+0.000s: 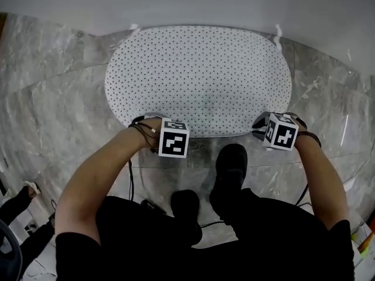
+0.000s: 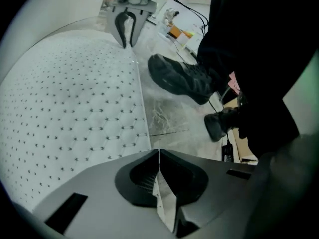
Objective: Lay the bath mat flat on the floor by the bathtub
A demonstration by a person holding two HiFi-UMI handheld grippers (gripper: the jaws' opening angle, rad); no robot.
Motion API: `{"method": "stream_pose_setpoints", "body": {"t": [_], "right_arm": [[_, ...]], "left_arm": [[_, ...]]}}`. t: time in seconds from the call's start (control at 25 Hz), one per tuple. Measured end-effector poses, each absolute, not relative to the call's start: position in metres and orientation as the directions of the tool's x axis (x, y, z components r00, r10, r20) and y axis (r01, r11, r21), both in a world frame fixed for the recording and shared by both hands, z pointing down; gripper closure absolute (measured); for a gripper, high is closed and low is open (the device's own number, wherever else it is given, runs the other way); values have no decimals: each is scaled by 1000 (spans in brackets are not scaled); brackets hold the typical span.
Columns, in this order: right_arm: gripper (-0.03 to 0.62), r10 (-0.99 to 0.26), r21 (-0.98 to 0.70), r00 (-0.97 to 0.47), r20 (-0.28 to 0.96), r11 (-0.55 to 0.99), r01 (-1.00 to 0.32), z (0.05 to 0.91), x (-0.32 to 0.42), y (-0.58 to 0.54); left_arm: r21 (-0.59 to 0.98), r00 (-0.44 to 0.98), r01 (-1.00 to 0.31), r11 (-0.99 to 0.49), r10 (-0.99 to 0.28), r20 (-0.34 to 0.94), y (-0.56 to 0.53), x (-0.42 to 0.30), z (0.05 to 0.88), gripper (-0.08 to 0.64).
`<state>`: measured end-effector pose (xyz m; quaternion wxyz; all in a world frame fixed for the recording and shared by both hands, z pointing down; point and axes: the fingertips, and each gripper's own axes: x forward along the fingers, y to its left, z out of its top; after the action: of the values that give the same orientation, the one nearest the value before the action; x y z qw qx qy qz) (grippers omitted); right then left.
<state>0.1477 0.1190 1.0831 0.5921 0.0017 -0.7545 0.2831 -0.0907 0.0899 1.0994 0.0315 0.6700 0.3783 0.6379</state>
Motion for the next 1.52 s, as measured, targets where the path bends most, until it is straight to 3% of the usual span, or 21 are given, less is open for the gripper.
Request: {"method": "stream_pose_setpoints", "body": {"t": [0.2, 0.28, 0.4, 0.48, 0.64, 0.68, 0.76, 0.88, 1.04, 1.32, 1.52], "right_arm": [[524, 355, -453, -320, 879, 832, -321, 1078, 148, 122], [459, 430, -529, -329, 841, 784, -327, 1073, 154, 132], [449, 492, -569, -287, 822, 732, -374, 1073, 186, 137], [453, 408, -532, -347, 844, 719, -447, 1072, 197, 115], [457, 21, -390, -512, 859, 675, -627, 1060, 183, 34], [457, -35, -344, -491, 870, 671, -657, 1063, 179, 22], [460, -31, -259, -394, 919, 707, -658, 1079, 172, 24], [485, -21, -109, -218, 976, 816, -567, 1099, 169, 36], [482, -51, -55, -167, 985, 817, -575, 1102, 168, 33], [480, 63, -88, -63, 996, 833, -546, 1104, 165, 34], [480, 66, -53, 4, 998, 842, -537, 1103, 167, 33]], "left_arm": [[500, 132, 281, -819, 549, 825, 30, -60, 1082, 504], [477, 221, 184, -860, 509, 832, -1, -57, 1080, 477], [418, 236, 78, -905, 424, 874, -37, -71, 1092, 435], [398, 201, 68, -915, 404, 893, -42, -82, 1100, 405], [338, 147, 110, -935, 352, 924, -45, -85, 1102, 418], [305, 127, 131, -943, 321, 939, -47, -85, 1103, 447], [239, 90, 184, -953, 259, 962, -47, -84, 1105, 488], [176, 60, 229, -957, 194, 979, -46, -82, 1107, 488], [148, 61, 229, -962, 166, 984, -47, -82, 1108, 485], [270, 79, 2, -963, 269, 960, -56, -84, 1105, 540], [147, 110, -53, -988, 141, 984, -99, -101, 1108, 546]]}}
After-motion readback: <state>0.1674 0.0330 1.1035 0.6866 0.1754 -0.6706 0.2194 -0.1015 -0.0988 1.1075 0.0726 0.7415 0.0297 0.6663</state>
